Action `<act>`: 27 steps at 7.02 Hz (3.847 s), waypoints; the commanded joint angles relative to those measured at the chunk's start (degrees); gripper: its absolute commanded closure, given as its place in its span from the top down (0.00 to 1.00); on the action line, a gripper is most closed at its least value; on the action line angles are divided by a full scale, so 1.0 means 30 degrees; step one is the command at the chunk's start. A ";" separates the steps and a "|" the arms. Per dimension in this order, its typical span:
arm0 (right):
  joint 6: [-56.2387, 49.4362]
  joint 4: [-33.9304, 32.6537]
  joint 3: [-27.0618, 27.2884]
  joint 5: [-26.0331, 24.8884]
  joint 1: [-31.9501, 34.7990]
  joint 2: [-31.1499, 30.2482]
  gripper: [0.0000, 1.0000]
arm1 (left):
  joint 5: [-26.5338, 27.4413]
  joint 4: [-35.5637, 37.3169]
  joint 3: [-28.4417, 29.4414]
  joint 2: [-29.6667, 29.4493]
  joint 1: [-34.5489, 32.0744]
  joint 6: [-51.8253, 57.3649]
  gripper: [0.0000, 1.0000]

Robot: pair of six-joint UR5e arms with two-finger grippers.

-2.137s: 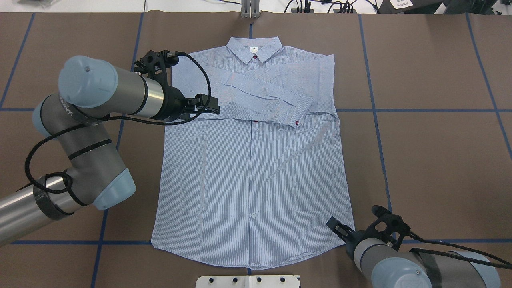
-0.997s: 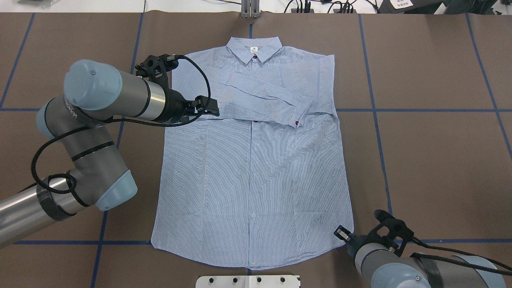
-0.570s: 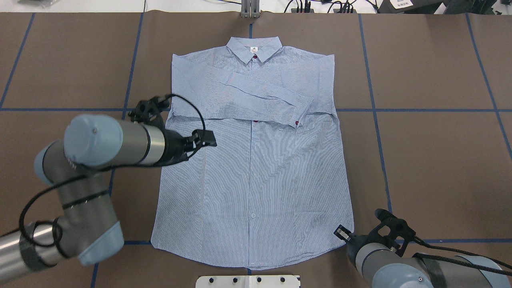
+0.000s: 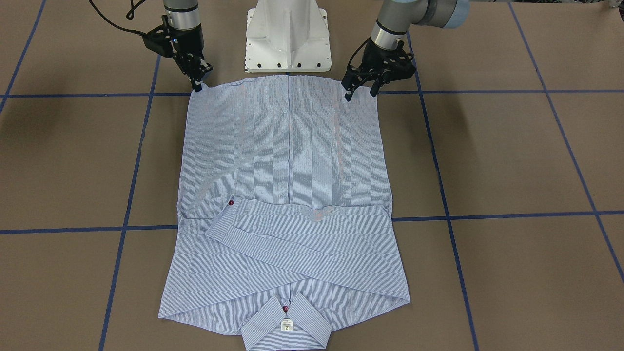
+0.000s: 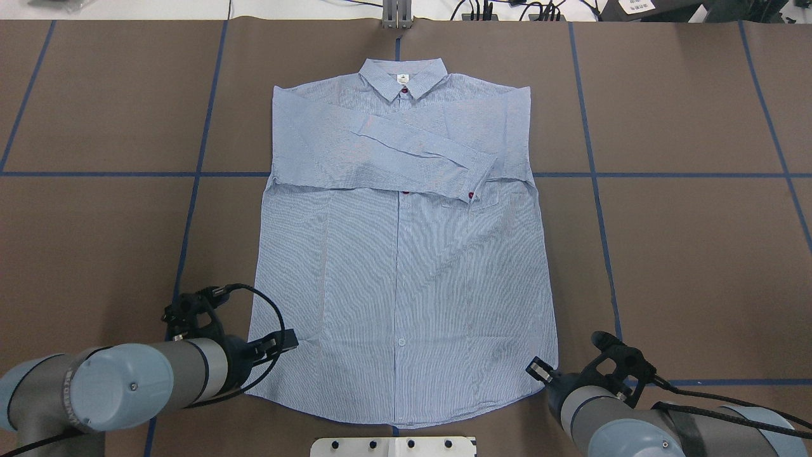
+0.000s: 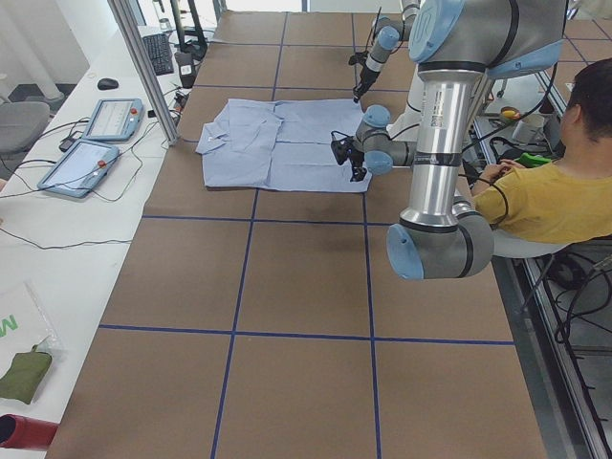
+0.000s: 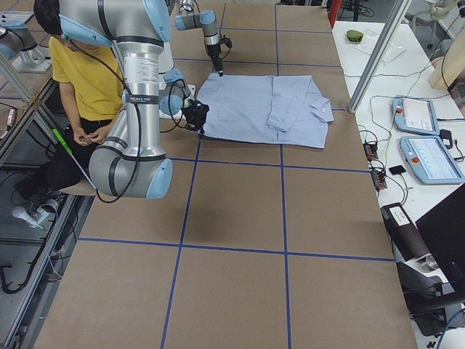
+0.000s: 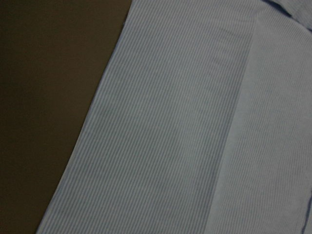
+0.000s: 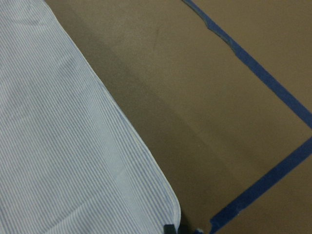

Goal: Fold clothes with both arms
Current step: 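Lower both grippers to the hem corners nearest the robot and grasp, then lift the hem with both grippers and fold it toward the collar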

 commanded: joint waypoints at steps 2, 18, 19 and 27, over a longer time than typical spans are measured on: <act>0.0001 0.0029 -0.0018 -0.0005 -0.0072 0.0038 0.00 | 0.0641 0.0188 -0.0400 0.1326 0.1468 -0.1015 0.87; 0.0000 0.0000 0.1525 -0.0092 0.0655 0.0068 0.00 | 0.0380 0.0247 -0.5217 0.3050 0.1117 -0.1133 0.00; 0.0000 0.0000 0.2172 -0.0238 0.1530 0.0154 0.00 | -0.0375 0.0247 -0.5872 0.2910 -0.0305 -0.1105 0.00; -0.0203 0.0058 0.0115 -0.3311 0.8624 0.5411 0.00 | -0.5129 0.0540 0.0812 -0.4754 -1.0425 -0.0665 0.00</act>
